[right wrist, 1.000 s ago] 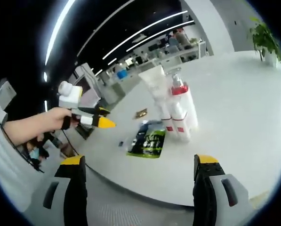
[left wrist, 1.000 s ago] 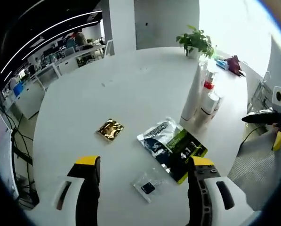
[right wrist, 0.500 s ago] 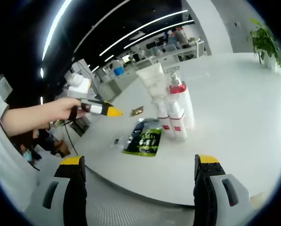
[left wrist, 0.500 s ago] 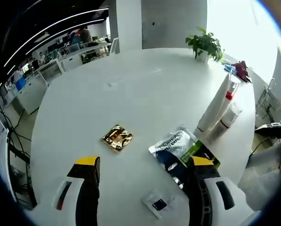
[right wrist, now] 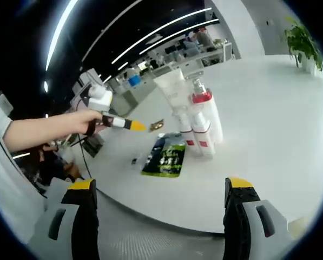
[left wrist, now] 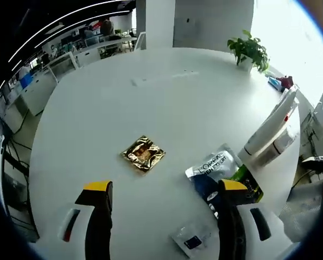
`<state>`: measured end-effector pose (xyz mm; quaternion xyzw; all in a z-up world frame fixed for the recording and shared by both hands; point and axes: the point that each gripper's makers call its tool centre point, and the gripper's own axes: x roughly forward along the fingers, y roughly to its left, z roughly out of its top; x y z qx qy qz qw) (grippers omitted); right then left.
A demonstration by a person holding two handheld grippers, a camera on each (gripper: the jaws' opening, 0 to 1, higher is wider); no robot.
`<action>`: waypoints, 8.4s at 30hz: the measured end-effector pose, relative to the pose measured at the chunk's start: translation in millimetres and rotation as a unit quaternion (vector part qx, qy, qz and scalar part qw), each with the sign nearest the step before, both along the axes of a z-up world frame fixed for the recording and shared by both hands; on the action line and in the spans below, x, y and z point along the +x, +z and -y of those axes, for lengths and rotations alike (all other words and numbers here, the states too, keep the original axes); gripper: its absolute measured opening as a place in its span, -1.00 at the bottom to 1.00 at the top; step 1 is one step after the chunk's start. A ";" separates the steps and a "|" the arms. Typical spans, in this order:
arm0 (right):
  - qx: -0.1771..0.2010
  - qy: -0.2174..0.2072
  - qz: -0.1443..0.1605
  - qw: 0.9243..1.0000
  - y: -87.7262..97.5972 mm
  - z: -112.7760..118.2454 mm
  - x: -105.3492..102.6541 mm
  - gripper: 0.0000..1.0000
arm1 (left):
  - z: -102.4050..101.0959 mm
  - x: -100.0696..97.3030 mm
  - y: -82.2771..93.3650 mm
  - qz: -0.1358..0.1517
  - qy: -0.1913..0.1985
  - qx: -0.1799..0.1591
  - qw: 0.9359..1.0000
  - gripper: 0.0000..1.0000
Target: Arrange the skincare products in the storage area until every visible bottle or jar stands upright without overlapping.
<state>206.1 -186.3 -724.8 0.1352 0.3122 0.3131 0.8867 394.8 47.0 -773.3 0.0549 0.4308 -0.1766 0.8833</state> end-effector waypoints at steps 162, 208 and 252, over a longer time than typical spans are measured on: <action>-0.010 0.011 0.014 1.000 0.6 1.6 1.5 0.85 | -7.8 -43.2 -35.4 -0.056 0.210 -0.019 0.976 -0.20; -0.174 0.178 0.133 0.959 -0.4 -29.4 -4.2 0.89 | 2.4 -28.4 -51.4 -0.076 0.193 -0.008 0.978 -0.18; -0.157 0.134 0.100 0.973 -1.2 -12.7 3.8 0.94 | 0.4 -18.6 -1.8 0.019 0.145 -0.047 0.988 0.16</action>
